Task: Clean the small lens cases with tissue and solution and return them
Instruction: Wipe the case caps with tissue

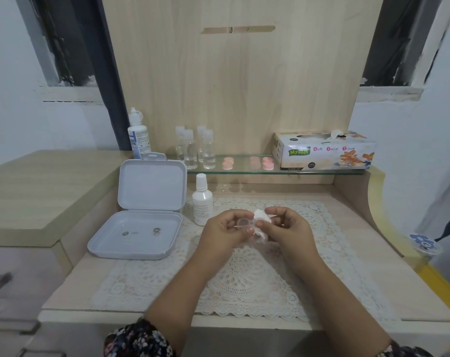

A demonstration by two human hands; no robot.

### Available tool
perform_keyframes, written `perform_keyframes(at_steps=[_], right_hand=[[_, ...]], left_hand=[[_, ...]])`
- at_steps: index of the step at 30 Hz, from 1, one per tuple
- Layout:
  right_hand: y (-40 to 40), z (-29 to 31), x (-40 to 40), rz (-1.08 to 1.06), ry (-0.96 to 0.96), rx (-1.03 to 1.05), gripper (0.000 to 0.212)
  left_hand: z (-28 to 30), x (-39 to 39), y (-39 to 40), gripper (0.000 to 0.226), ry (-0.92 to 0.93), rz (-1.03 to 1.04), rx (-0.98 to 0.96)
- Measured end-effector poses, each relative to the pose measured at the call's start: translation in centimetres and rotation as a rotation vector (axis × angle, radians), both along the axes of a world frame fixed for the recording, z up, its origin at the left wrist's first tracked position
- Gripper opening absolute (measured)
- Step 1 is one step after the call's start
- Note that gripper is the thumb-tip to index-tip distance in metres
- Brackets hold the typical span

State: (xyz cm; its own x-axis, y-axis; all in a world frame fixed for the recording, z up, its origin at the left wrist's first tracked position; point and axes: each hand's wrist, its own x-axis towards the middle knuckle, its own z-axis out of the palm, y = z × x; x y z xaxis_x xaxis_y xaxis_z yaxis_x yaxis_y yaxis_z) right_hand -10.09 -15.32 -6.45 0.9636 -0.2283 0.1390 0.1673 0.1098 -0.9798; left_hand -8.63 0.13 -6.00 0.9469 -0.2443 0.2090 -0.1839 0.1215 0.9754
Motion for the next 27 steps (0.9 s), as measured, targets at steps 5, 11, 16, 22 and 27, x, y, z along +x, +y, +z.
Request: perform_keyframes(at_steps=[5,11,16,22,27], right_hand=[[-0.2,-0.3,0.2,0.117,0.044,0.153,0.024],[-0.4,0.1,-0.1,-0.092,-0.05,0.079,0.009],[0.8,-0.1,-1.2,-0.058,-0.25,-0.5,0.015],[0.4,-0.5,-0.7,-0.17,-0.342,-0.82,0.021],[0.9,-0.9,-0.1,-0.302,-0.32,-0.997,0.013]], left_hand=[[0.1,0.0,-0.1,0.024,0.05,0.018,-0.054],[-0.1,0.2,-0.2,0.025,0.045,0.029,0.025],[0.0,0.1,-0.3,0.025,0.055,0.049,0.037],[-0.6,0.2,-0.6,0.025,-0.004,0.084,0.122],[-0.6,0.0,-0.7,0.031,-0.047,0.083,0.167]])
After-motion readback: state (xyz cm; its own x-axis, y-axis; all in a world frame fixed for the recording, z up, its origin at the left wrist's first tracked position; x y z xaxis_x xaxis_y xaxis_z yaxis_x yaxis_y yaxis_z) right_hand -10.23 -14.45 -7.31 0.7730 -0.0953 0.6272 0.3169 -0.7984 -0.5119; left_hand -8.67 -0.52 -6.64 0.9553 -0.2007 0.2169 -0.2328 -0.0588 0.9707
